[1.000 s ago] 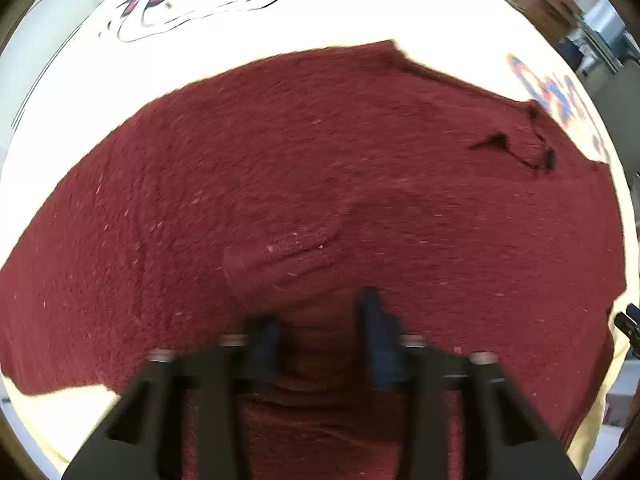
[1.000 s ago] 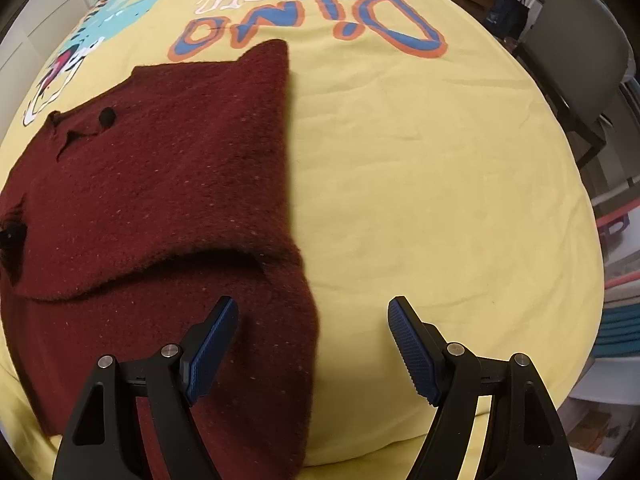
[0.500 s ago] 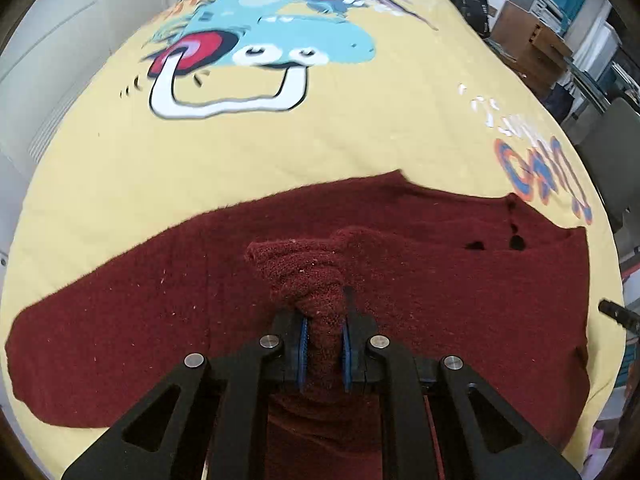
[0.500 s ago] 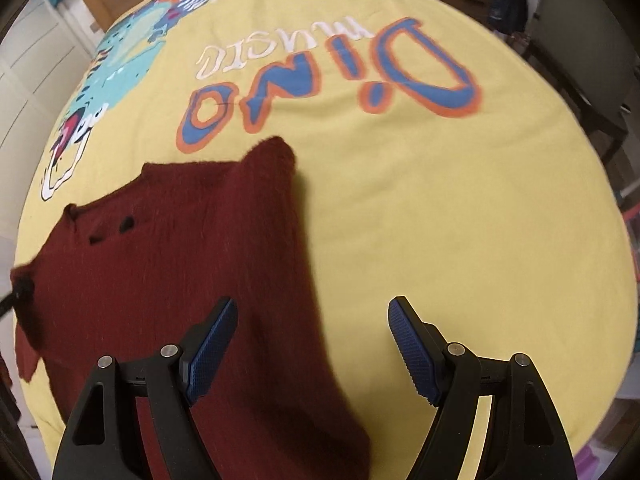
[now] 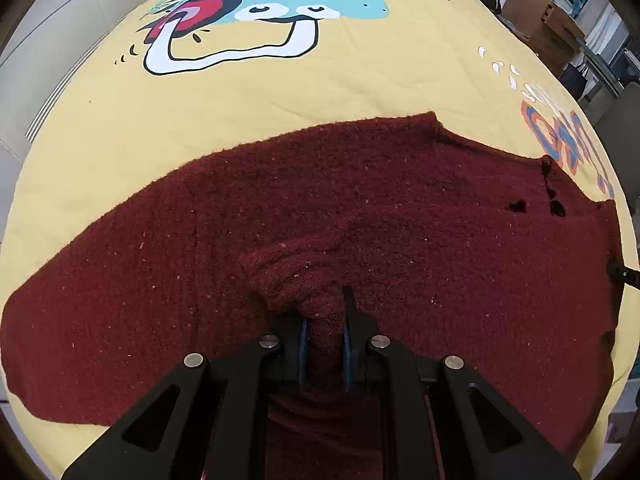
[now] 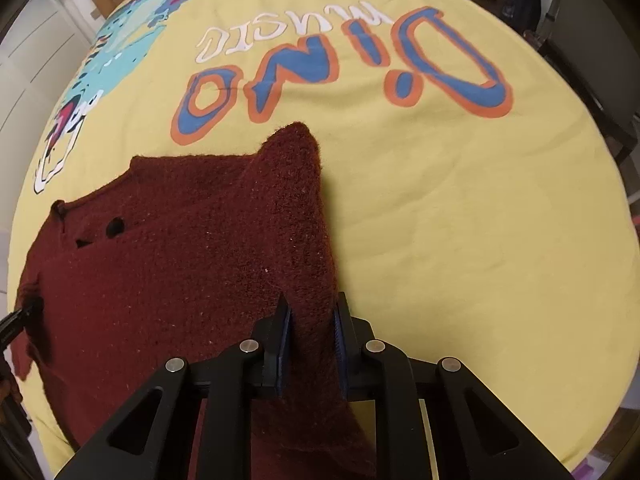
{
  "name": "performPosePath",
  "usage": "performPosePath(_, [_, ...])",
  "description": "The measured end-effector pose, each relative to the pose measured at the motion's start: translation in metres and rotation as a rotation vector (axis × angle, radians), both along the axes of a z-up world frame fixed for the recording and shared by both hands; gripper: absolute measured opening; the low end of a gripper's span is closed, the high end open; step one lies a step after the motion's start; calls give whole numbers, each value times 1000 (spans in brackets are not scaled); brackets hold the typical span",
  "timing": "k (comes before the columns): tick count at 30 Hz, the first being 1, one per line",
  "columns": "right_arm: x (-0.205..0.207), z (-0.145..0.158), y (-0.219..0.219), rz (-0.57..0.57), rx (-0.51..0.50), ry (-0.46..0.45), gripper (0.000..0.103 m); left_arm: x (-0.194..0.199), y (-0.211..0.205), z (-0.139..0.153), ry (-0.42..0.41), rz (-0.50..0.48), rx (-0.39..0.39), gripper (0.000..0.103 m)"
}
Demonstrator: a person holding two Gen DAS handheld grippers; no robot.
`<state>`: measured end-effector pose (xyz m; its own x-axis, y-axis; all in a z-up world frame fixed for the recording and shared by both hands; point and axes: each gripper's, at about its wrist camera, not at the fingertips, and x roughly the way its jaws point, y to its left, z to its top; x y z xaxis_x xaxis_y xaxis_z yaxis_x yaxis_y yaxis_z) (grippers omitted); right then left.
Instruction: Fold small clothes
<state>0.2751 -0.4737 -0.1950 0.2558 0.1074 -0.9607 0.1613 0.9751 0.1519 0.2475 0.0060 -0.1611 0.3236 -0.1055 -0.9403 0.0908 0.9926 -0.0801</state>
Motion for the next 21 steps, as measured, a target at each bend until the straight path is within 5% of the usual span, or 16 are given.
performPosePath(6, [9, -21, 6, 15, -41, 44, 21, 0, 0, -10, 8, 0, 11, 13])
performPosePath(9, [10, -16, 13, 41, -98, 30, 35, -3, -3, -11, -6, -8, 33, 19])
performPosePath(11, [7, -11, 18, 59, -149, 10, 59, -4, -3, -13, -19, -2, 65, 30])
performPosePath(14, [-1, -1, 23, 89, -179, -16, 75, -8, -2, -10, -28, 23, 97, 46])
performPosePath(17, [-15, 17, 37, 139, -243, -82, 86, -16, -4, -2, -58, 40, 151, 73])
performPosePath(21, [-32, 36, 66, 218, -303, -169, 103, -30, -10, 16, -114, 40, 141, 100])
